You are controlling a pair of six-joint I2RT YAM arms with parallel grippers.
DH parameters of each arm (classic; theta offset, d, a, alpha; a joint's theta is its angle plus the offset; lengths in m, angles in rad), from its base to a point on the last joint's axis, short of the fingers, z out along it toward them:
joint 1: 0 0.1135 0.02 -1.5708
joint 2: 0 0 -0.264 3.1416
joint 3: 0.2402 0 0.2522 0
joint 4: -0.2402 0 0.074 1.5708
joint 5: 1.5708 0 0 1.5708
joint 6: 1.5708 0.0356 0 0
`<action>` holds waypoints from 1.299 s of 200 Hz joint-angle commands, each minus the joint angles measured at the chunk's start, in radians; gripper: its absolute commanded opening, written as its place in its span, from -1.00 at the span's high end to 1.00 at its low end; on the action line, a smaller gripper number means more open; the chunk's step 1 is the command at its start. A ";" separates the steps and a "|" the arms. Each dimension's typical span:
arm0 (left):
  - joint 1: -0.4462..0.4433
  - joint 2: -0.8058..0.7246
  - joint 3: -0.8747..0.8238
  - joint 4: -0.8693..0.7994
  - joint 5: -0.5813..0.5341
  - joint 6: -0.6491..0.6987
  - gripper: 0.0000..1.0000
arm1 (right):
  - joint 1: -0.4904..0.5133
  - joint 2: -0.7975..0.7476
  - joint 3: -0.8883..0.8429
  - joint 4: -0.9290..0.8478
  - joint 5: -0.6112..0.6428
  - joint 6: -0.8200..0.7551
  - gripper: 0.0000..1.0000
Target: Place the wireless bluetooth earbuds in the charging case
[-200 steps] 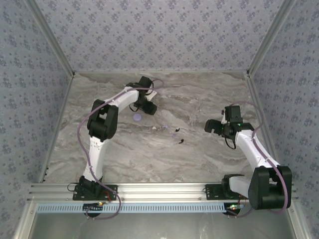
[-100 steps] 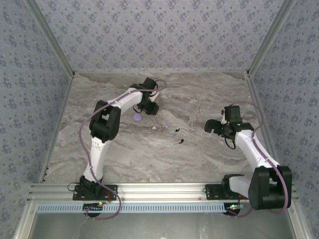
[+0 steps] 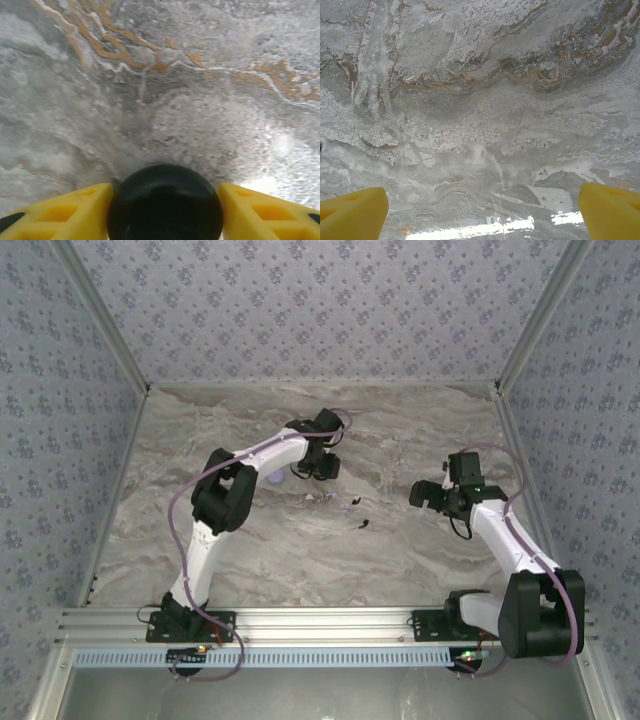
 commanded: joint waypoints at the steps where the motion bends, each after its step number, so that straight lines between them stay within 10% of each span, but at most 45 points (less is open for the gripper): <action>1: -0.018 0.031 -0.002 -0.004 0.073 -0.103 -0.12 | 0.010 0.014 -0.007 -0.008 -0.013 0.019 -1.00; 82: 0.003 -0.085 -0.011 0.015 0.103 -0.053 -0.57 | 0.075 0.111 0.071 0.024 -0.103 0.024 -1.00; 147: 0.133 -0.200 -0.095 0.017 0.162 -0.016 -0.23 | 0.227 0.389 0.331 0.032 -0.189 0.029 -0.89; 260: 0.201 -0.074 -0.087 0.072 0.276 -0.002 0.31 | 0.366 0.814 0.757 -0.060 -0.268 0.123 0.44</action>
